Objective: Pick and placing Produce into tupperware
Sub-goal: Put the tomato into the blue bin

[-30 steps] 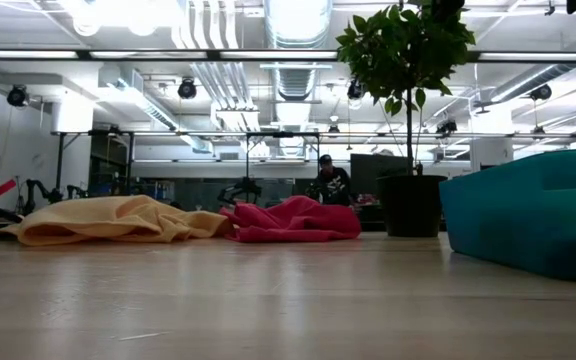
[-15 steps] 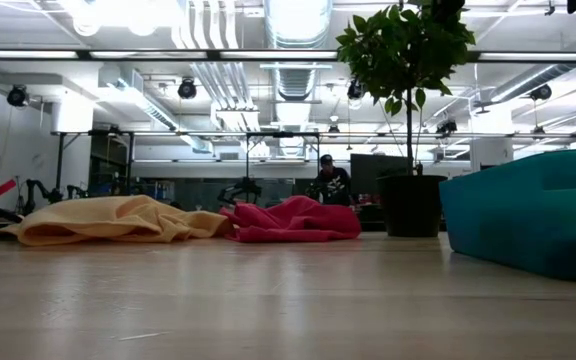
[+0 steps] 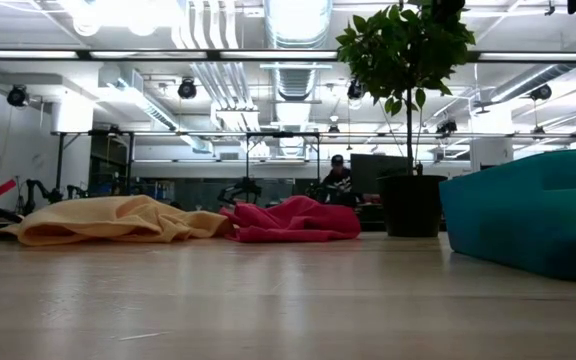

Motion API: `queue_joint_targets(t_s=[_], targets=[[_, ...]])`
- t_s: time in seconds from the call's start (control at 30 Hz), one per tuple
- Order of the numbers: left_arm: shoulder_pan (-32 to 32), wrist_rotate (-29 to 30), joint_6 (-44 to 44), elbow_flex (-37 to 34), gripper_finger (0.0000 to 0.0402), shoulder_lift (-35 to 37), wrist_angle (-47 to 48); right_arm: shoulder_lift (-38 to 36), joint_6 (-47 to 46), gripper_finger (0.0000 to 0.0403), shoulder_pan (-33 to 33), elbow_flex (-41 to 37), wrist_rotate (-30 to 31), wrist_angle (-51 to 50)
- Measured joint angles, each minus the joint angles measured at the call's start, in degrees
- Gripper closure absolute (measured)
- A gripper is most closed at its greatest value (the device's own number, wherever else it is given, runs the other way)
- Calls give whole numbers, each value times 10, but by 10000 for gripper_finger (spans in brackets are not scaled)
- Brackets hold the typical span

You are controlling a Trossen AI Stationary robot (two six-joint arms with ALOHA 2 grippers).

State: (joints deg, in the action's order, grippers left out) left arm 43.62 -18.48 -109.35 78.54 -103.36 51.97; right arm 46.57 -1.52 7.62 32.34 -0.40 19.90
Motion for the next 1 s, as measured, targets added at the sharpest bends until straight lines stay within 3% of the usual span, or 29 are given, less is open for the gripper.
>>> queue_joint_targets(t_s=[0.8,1.0], targets=[[7,26,23,-42,31,-46,-1,0,-4,179,0,0,0,-4],[7,33,19,-73,31,-46,-57,0,-4,179,0,0,0,-4]])
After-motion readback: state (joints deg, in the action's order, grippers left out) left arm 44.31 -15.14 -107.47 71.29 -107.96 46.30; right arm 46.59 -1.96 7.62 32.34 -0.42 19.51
